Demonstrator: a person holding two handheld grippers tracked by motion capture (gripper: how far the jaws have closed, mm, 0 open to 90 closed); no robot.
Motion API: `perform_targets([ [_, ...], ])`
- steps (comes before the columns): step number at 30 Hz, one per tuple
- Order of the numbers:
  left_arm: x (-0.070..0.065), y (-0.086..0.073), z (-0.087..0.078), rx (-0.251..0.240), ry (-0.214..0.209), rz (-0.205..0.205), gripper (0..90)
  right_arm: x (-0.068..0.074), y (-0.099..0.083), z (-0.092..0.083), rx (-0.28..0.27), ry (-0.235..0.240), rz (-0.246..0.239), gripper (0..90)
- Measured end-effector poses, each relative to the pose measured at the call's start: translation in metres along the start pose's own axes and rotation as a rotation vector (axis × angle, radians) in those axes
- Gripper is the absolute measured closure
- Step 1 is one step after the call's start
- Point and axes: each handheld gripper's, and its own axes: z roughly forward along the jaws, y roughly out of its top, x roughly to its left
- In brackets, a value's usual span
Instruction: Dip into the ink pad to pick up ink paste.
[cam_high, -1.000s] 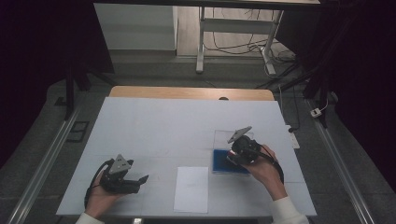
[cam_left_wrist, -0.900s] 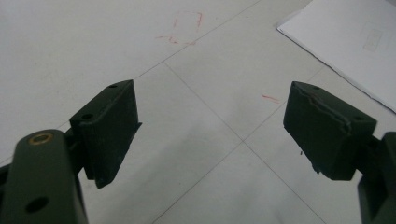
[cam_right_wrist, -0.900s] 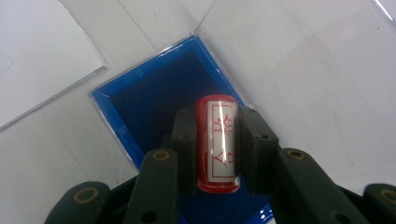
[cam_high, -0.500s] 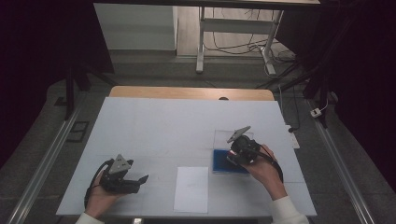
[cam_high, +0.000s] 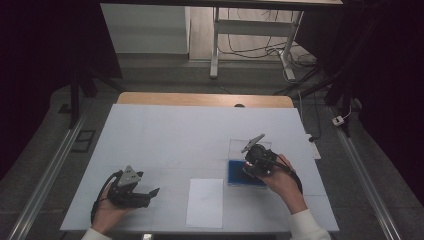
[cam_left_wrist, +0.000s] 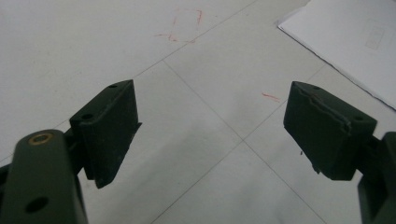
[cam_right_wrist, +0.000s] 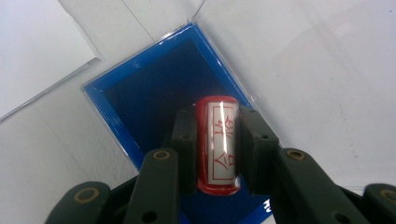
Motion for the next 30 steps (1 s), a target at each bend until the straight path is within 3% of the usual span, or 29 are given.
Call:
perform_targets([
  [7, -0.0014, 0.0001, -0.0006, 0.002, 0.000, 0.004, 18.1, -0.0026, -0.0001, 0.0023, 0.008, 0.022, 0.013, 69.8],
  [30, -0.0009, 0.0003, -0.0011, -0.001, -0.001, 0.000, 18.1, -0.0011, -0.0016, 0.0037, -0.002, 0.012, 0.009, 69.8],
])
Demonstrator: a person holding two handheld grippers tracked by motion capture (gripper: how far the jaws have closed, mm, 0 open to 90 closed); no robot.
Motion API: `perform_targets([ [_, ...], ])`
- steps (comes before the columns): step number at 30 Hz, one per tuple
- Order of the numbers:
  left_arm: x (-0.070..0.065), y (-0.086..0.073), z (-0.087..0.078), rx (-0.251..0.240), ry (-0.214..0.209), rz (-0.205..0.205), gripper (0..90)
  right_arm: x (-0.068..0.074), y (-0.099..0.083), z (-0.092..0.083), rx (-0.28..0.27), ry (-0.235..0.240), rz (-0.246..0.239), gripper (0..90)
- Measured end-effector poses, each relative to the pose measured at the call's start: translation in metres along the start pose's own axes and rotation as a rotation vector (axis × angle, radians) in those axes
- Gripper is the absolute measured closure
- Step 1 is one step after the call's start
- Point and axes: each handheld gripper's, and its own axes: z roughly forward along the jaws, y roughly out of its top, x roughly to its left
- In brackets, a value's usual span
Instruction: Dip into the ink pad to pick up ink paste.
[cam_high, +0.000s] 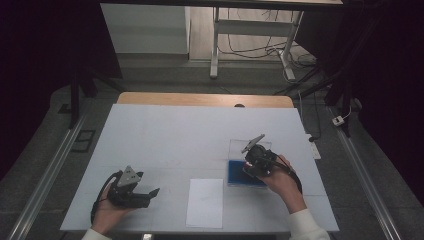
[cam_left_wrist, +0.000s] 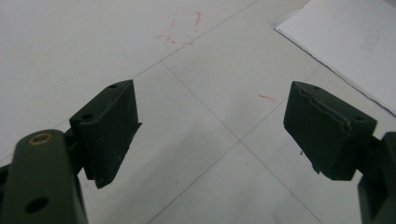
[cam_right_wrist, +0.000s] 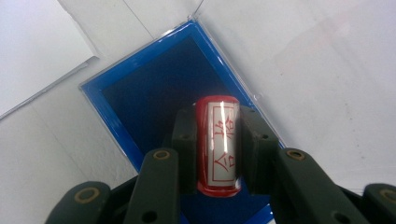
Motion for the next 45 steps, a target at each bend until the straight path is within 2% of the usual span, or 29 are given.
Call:
perform_targets([
  [6, 0.000, 0.000, 0.000, 0.002, 0.001, 0.000, 18.1, 0.000, -0.001, 0.000, -0.005, 0.001, 0.000, 69.7],
  [13, 0.001, 0.000, 0.000, -0.003, -0.003, -0.001, 18.1, 0.004, 0.000, -0.001, -0.006, -0.026, -0.013, 69.5],
  [15, 0.002, 0.000, -0.001, -0.005, -0.002, -0.001, 18.2, 0.002, -0.002, -0.003, -0.026, -0.023, -0.008, 69.4],
  [21, 0.002, 0.000, -0.001, -0.010, -0.004, 0.000, 18.1, -0.004, -0.006, -0.011, -0.099, 0.047, 0.024, 69.2],
  [34, 0.002, -0.001, -0.002, -0.013, -0.005, -0.001, 18.2, 0.008, -0.001, -0.041, -0.228, 0.039, -0.012, 69.1],
  [39, 0.002, -0.001, -0.002, -0.011, -0.002, -0.002, 18.2, 0.009, -0.001, -0.045, -0.253, 0.033, -0.015, 69.1],
  [45, 0.002, -0.001, -0.001, -0.007, -0.003, -0.001, 18.2, 0.012, 0.000, -0.048, -0.273, 0.047, -0.014, 69.1],
])
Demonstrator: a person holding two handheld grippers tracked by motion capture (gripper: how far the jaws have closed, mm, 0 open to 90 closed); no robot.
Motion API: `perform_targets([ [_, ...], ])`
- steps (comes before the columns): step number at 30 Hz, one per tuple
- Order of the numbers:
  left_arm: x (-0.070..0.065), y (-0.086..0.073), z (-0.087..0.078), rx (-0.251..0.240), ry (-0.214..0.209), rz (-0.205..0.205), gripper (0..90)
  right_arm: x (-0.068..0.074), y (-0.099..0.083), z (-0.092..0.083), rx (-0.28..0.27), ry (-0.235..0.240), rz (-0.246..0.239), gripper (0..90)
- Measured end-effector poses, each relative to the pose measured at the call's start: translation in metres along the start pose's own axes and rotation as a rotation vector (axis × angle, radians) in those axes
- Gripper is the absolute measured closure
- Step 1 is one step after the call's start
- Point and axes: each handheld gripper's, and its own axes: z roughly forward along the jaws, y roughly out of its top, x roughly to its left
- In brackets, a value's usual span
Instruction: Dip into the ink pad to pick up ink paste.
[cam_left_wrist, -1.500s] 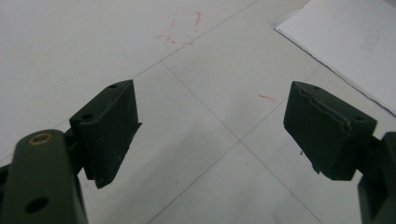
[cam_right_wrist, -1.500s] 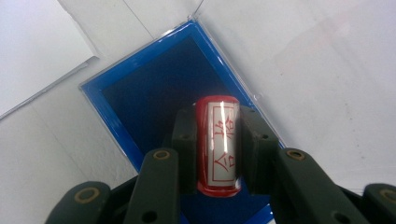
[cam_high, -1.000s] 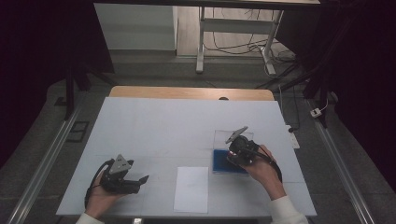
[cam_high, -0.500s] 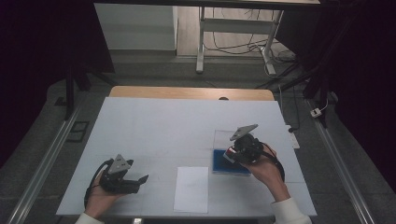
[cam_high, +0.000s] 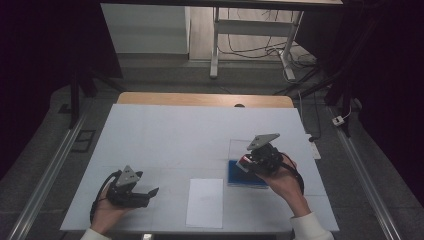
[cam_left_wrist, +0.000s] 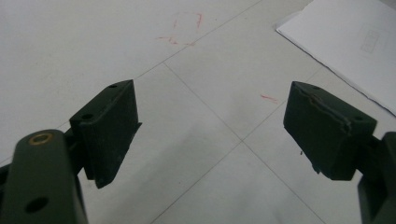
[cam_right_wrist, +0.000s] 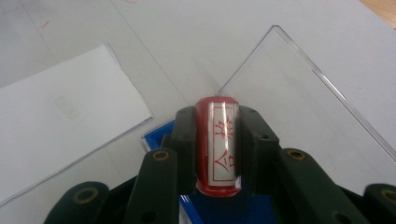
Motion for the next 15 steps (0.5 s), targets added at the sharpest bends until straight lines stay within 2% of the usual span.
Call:
perform_targets([
  [8, -0.001, 0.000, 0.000, 0.000, -0.002, 0.004, 18.2, 0.006, 0.003, 0.000, -0.013, 0.017, -0.005, 69.1],
  [15, -0.001, 0.000, 0.000, 0.000, -0.002, 0.006, 18.2, 0.013, 0.007, 0.000, -0.023, 0.038, -0.029, 69.1],
])
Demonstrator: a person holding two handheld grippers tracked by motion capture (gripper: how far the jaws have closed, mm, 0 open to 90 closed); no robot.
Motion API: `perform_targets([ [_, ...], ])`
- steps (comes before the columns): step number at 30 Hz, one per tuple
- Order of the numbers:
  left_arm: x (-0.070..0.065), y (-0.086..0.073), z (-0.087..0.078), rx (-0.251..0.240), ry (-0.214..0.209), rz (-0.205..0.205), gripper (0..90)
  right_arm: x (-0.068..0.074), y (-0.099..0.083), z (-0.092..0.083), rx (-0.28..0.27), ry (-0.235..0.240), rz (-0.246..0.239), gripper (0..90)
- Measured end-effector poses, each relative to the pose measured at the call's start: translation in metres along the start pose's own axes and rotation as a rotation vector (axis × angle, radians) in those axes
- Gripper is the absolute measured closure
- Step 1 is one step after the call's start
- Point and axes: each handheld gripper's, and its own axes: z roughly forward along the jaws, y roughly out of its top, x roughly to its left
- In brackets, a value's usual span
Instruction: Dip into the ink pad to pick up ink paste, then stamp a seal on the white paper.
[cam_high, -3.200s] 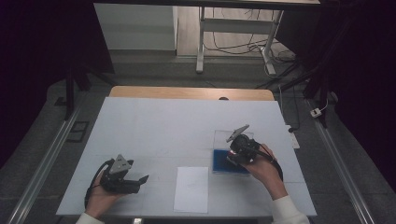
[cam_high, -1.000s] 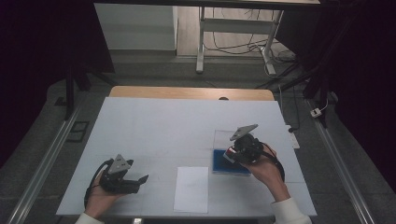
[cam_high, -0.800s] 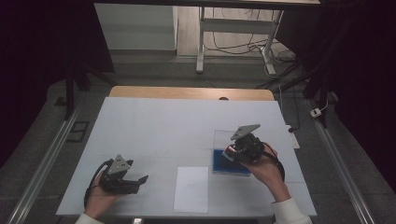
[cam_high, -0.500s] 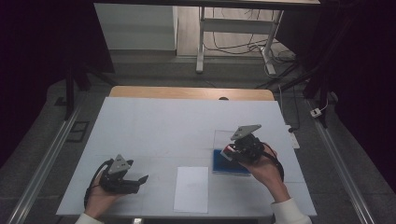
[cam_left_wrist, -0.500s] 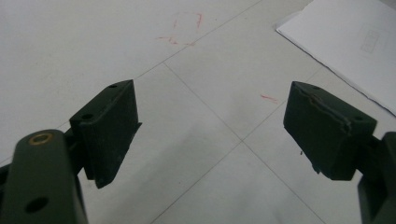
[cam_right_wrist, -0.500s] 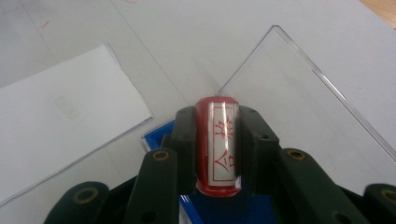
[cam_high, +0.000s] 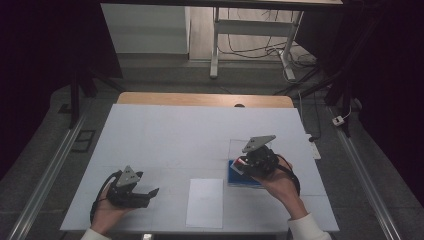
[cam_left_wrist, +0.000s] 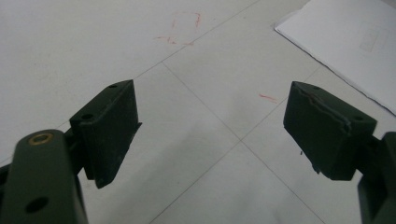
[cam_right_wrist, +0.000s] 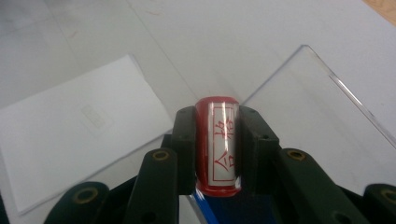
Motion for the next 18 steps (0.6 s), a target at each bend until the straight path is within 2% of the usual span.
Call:
perform_targets([
  [18, 0.000, 0.001, 0.001, 0.001, 0.001, 0.001, 18.2, 0.024, 0.011, 0.010, -0.015, 0.069, -0.059, 69.1],
])
